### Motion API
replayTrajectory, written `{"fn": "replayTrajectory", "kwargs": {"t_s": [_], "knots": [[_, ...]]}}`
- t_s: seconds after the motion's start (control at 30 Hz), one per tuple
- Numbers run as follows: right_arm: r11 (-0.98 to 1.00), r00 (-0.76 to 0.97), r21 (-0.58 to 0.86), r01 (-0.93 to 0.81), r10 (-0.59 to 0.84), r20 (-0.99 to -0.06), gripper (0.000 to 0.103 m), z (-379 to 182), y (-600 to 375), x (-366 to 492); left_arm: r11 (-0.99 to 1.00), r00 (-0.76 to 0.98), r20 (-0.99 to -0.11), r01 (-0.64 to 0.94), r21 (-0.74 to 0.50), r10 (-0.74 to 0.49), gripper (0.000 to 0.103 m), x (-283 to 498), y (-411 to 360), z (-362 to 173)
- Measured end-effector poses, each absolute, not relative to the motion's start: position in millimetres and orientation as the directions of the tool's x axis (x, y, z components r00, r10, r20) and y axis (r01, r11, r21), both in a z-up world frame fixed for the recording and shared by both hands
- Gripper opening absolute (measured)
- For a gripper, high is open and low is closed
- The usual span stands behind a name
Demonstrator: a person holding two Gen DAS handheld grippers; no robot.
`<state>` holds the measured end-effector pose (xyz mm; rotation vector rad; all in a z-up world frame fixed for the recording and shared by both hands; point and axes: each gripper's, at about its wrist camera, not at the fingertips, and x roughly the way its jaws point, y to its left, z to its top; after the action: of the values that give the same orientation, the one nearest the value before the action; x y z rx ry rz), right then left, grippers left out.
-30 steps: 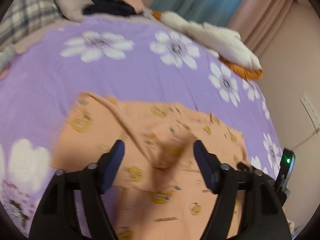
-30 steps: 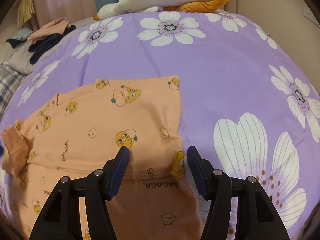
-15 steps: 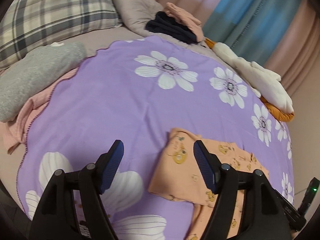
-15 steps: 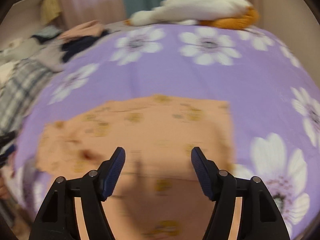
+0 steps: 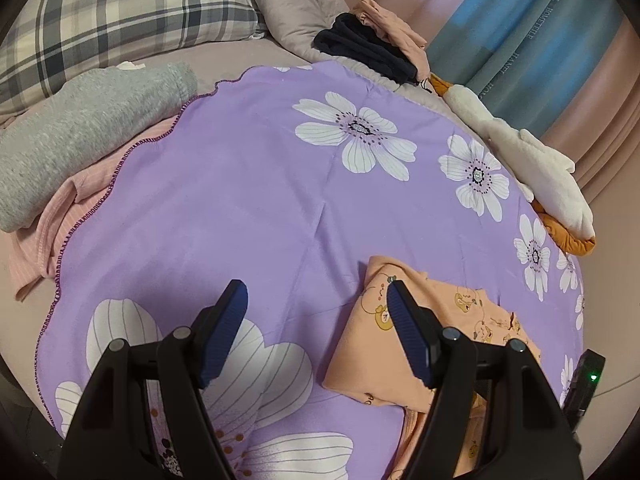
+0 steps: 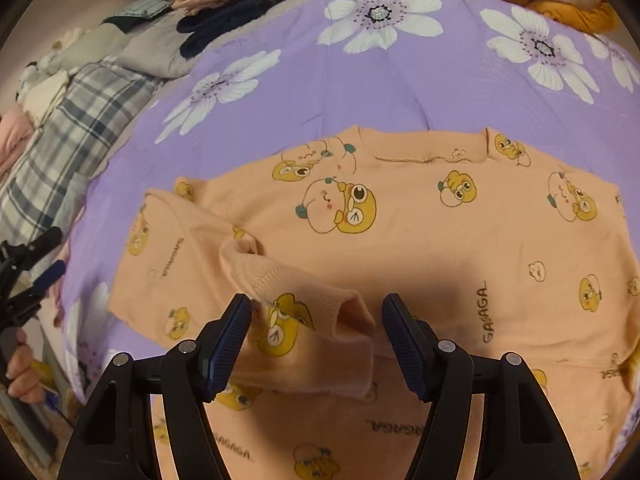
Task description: Fold small clothes
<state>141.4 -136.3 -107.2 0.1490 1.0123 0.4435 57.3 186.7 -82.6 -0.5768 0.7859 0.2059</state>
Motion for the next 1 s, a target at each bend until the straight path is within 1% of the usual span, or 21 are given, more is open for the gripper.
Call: {"fn": "replayTrajectory", "kwargs": {"t_s": [0.07, 0.1, 0.13, 0.17, 0.2, 0.23, 0.27, 0.33, 0.43, 0.6, 0.73, 0.8, 0.9, 1.0], "knots": [[0.904, 0.467, 0.299, -0.304, 0.416, -0.780, 0.067, -106.6, -129.2, 139.2, 0.827, 0.694, -0.718, -0.381, -0.413, -0.039, 0.071, 58.1, 186.4, -83.2], [0.903, 0.473, 0.295, -0.313, 0.418, -0.776, 0.064, -105.2, -127.4, 138.7, 0.827, 0.693, -0.719, -0.381, -0.413, -0.040, 0.071, 58.4, 186.2, -83.5], [0.903, 0.482, 0.283, -0.322, 0.414, -0.772, 0.055, -104.7, -123.3, 137.3, 0.827, 0.692, -0.721, -0.380, -0.413, -0.041, 0.071, 59.0, 186.3, -83.7], [0.907, 0.488, 0.268, -0.326, 0.404, -0.774, 0.043, -104.5, -120.0, 137.3, 0.828, 0.691, -0.721, -0.381, -0.412, -0.041, 0.071, 59.3, 186.4, -84.1], [0.910, 0.494, 0.252, -0.329, 0.393, -0.776, 0.036, -104.4, -117.7, 137.1, 0.828, 0.690, -0.723, -0.382, -0.410, -0.040, 0.071, 59.4, 186.3, -84.2], [0.914, 0.504, 0.236, -0.331, 0.383, -0.775, 0.024, -103.8, -115.8, 137.2, 0.829, 0.690, -0.723, -0.382, -0.409, -0.040, 0.071, 59.8, 186.0, -84.4], [0.915, 0.511, 0.233, -0.330, 0.380, -0.771, 0.017, -102.6, -116.1, 136.5, 0.829, 0.689, -0.724, -0.380, -0.409, -0.041, 0.071, 59.9, 185.7, -84.7], [0.924, 0.551, 0.230, -0.307, 0.369, -0.749, 0.009, -94.7, -122.1, 132.9, 0.829, 0.689, -0.723, -0.373, -0.416, -0.053, 0.071, 61.1, 185.5, -85.1], [0.936, 0.632, 0.193, -0.293, 0.341, -0.696, 0.008, -74.5, -130.4, 126.2, 0.827, 0.689, -0.721, -0.364, -0.428, -0.071, 0.071, 63.4, 184.4, -87.8], [0.929, 0.677, 0.193, -0.317, 0.364, -0.640, 0.007, -40.3, -142.0, 122.6, 0.838, 0.680, -0.730, -0.355, -0.414, -0.072, 0.071, 67.3, 177.5, -90.1], [0.939, 0.731, 0.158, -0.304, 0.337, -0.593, 0.007, -8.6, -148.2, 123.7, 0.851, 0.674, -0.735, -0.342, -0.399, -0.073, 0.071, 69.3, 171.0, -91.1], [0.947, 0.748, 0.173, -0.272, 0.321, -0.581, 0.007, 2.0, -156.6, 127.1, 0.857, 0.674, -0.735, -0.334, -0.392, -0.074, 0.071, 70.1, 167.8, -91.6], [0.942, 0.763, 0.227, -0.249, 0.335, -0.553, 0.007, 15.6, -170.5, 132.3, 0.865, 0.673, -0.736, -0.320, -0.386, -0.079, 0.071, 72.1, 163.5, -92.7], [0.946, 0.779, 0.231, -0.226, 0.318, -0.540, 0.007, 24.0, -179.6, 134.6, 0.872, 0.669, -0.738, -0.306, -0.382, -0.089, 0.071, 74.5, 159.2, -94.5]]}}
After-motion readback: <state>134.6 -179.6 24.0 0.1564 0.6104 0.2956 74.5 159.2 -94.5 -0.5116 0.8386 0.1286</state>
